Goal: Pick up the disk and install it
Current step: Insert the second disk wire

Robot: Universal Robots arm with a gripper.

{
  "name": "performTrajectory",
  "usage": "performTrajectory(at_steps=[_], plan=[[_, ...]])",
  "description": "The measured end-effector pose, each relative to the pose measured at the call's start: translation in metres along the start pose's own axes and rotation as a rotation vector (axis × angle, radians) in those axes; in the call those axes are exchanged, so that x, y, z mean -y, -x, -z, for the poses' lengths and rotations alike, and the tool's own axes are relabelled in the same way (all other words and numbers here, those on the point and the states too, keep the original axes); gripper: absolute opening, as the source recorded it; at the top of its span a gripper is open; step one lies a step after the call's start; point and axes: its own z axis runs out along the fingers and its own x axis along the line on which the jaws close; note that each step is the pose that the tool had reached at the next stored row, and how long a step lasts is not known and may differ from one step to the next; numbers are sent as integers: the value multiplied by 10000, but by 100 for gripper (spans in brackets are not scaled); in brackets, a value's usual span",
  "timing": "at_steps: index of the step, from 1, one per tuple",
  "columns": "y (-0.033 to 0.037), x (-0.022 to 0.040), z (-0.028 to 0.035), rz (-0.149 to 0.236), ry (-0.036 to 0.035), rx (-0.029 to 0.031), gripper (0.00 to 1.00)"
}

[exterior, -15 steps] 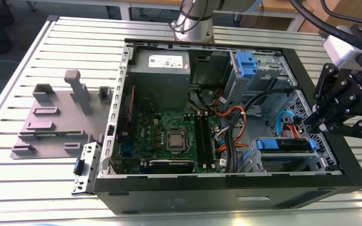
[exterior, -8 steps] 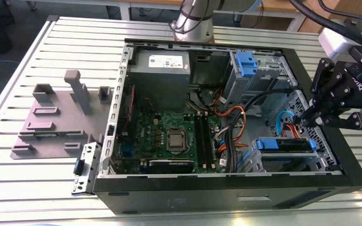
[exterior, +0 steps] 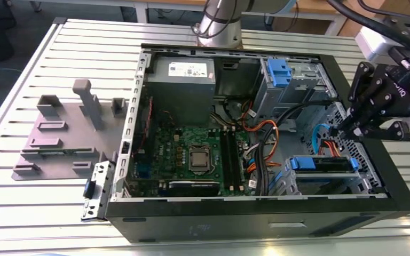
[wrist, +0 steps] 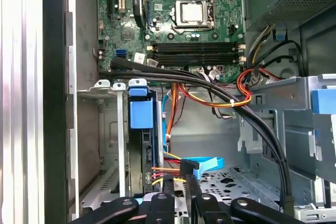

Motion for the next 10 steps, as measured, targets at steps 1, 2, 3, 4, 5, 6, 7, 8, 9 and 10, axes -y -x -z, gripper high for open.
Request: performTrajectory(at_steps=[1, 2, 3, 4, 5, 6, 7, 8, 9, 10], plan=[[1, 14, 1, 0, 2, 1, 24], [2, 28, 1, 0, 3, 1, 24], [3, 36, 3, 0, 4, 2, 24], [4, 41, 12, 0, 5, 0, 24], [4, 41, 30, -1, 5, -1, 24], [5, 40, 53, -2, 5, 1, 24], [6, 39, 74, -2, 5, 1, 24], [6, 38, 79, -1, 5, 3, 24], [6, 32, 77, 0, 5, 5, 24], [6, 24, 75, 2, 5, 3, 24]])
